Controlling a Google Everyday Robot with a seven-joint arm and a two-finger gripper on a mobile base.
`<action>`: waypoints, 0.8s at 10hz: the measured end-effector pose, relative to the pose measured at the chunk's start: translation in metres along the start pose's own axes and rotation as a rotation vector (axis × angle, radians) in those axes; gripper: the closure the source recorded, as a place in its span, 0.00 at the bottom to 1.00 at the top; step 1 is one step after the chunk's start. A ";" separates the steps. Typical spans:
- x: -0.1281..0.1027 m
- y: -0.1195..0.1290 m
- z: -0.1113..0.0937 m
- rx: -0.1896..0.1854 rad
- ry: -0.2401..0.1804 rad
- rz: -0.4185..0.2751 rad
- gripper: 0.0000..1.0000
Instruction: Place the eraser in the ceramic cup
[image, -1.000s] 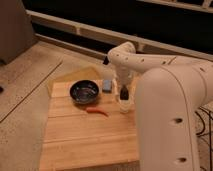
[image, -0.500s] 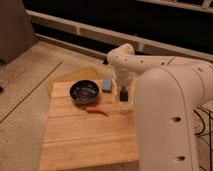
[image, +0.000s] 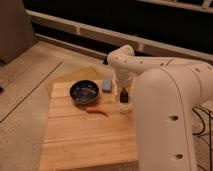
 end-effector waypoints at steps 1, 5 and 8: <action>-0.001 0.000 0.002 0.001 0.002 0.000 1.00; -0.002 0.001 0.008 0.001 0.013 0.000 0.98; 0.000 0.003 0.009 -0.003 0.023 0.001 0.70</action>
